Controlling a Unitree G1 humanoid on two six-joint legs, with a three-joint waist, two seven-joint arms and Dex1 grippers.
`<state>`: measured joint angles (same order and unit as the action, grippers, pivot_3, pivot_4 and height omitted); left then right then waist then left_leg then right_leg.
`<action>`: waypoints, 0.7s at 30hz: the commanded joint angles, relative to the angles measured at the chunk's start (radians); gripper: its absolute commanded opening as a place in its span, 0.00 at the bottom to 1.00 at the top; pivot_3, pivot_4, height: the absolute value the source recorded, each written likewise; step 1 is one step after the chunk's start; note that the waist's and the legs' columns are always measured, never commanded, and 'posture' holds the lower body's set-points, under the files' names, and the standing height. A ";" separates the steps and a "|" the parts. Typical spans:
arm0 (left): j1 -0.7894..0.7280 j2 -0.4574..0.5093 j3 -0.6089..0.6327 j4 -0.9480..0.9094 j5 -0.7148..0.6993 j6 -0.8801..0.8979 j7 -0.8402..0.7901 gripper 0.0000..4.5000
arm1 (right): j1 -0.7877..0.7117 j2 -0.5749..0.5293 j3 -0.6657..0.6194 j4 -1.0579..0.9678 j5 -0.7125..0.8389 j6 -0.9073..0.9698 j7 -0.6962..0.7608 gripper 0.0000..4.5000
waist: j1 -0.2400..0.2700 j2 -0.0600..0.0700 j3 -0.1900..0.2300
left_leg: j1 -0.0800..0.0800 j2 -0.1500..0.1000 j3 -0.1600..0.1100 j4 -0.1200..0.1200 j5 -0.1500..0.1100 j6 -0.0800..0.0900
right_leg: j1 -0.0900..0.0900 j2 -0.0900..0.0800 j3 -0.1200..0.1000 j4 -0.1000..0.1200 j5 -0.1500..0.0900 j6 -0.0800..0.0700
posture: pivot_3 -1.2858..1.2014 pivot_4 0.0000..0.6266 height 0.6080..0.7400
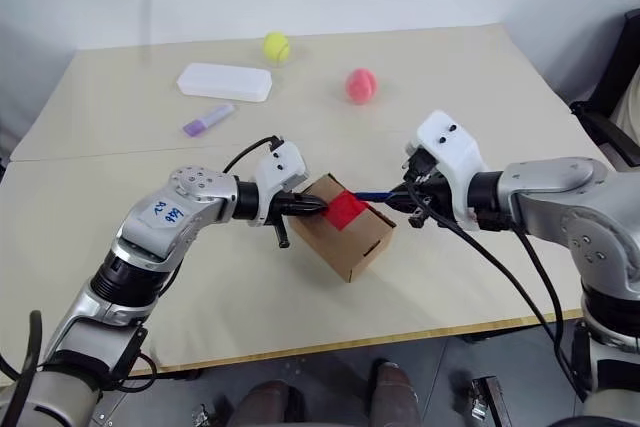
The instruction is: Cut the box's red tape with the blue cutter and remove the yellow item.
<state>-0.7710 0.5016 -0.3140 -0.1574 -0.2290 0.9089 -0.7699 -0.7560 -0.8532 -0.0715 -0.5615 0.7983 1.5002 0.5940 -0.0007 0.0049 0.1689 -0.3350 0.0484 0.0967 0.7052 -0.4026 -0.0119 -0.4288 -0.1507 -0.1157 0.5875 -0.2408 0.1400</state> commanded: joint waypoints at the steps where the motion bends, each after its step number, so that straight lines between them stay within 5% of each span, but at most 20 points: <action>1: 0.029 0.007 -0.024 -0.005 0.009 0.023 0.001 0.00 | 0.000 0.028 0.045 0.020 -0.007 -0.015 -0.008 0.04 | -0.001 0.000 0.000 | 0.000 0.000 0.000 0.001 0.000 0.000 | 0.000 0.000 0.000 0.000 0.000 0.000 | 0.52 0.24 1.00; 21: 0.036 0.006 -0.028 -0.022 0.007 0.012 -0.003 0.00 | -0.043 0.082 0.110 0.098 -0.093 -0.101 -0.006 0.04 | -0.026 0.000 0.000 | -0.001 0.001 0.001 0.008 0.000 0.001 | 0.000 0.000 0.003 0.003 0.001 -0.003 | 0.52 0.24 1.00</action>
<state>-0.7568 0.5062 -0.3153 -0.1790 -0.2277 0.9128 -0.7654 -0.7976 -0.7719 0.0200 -0.4608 0.7061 1.4032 0.5830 -0.0268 0.0044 0.1686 -0.3356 0.0489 0.0975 0.7136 -0.4028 -0.0109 -0.4288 -0.1505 -0.1126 0.5908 -0.2395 0.1374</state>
